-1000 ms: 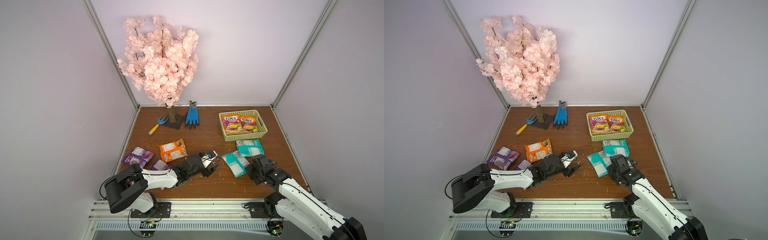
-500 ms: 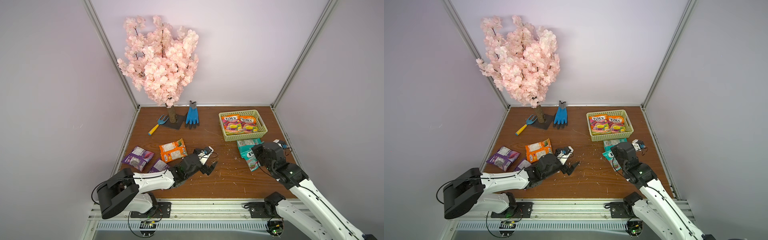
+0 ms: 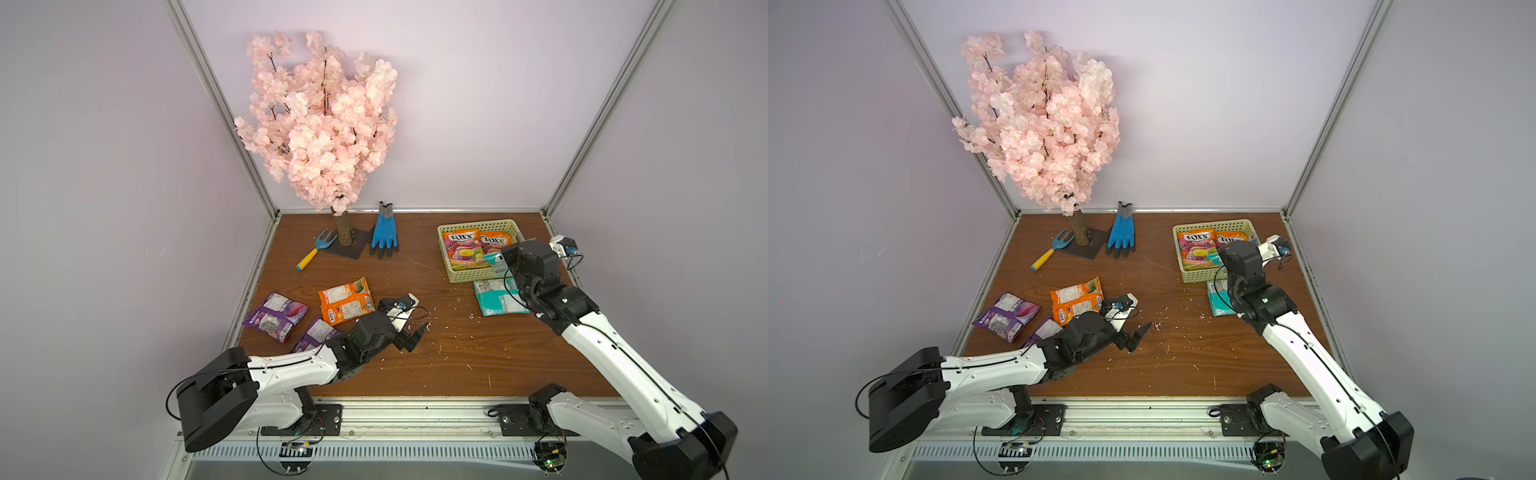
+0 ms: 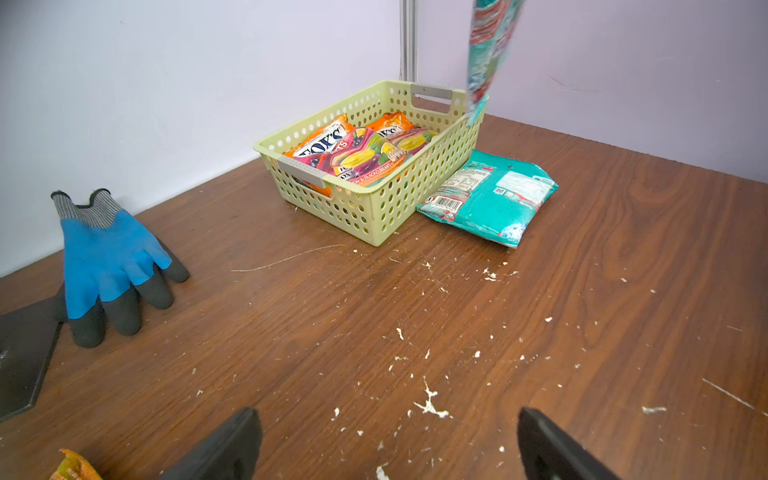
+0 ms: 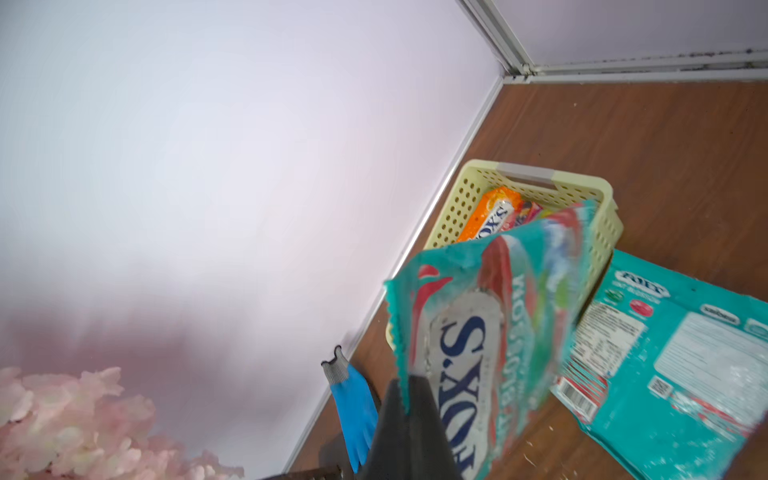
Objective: Put the candies in the basket
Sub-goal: Place the candy in the basket.
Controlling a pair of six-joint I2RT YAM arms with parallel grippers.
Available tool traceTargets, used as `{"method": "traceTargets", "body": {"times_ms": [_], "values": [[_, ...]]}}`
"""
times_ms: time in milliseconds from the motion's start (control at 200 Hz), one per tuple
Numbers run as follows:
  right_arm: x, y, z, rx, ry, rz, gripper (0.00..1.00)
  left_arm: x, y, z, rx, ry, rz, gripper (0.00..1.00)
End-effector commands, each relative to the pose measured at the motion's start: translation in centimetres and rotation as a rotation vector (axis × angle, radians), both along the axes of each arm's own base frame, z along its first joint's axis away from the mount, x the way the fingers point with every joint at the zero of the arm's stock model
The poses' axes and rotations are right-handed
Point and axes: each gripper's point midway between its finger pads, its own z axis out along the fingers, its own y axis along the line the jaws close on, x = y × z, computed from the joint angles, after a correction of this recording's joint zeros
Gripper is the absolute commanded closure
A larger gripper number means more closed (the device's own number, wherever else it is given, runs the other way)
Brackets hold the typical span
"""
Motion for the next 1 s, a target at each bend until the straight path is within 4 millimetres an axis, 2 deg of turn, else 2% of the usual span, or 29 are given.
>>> {"method": "traceTargets", "body": {"times_ms": [0,155,285,485,671,996], "values": [[2.0,-1.3,4.2,0.016,-0.133,-0.062,1.00,0.0,0.5,-0.2,0.016,-0.002,0.021,0.01],[4.4,-2.6,3.0,0.039,-0.120,-0.076,1.00,-0.1,0.8,-0.4,0.019,-0.001,0.029,0.01],[6.6,-3.1,0.9,0.062,-0.080,-0.066,1.00,0.0,0.9,-0.6,0.027,-0.001,0.034,0.01],[8.7,-3.6,-2.0,0.083,-0.028,-0.039,1.00,0.1,0.9,-0.7,0.036,0.005,0.039,0.01],[9.3,-3.7,-4.3,0.114,0.005,-0.019,1.00,0.1,1.2,-1.0,0.045,0.007,0.049,0.01],[8.4,-2.5,-8.2,0.232,0.100,0.020,1.00,0.3,1.0,-1.0,0.053,0.007,0.052,0.01]]}}
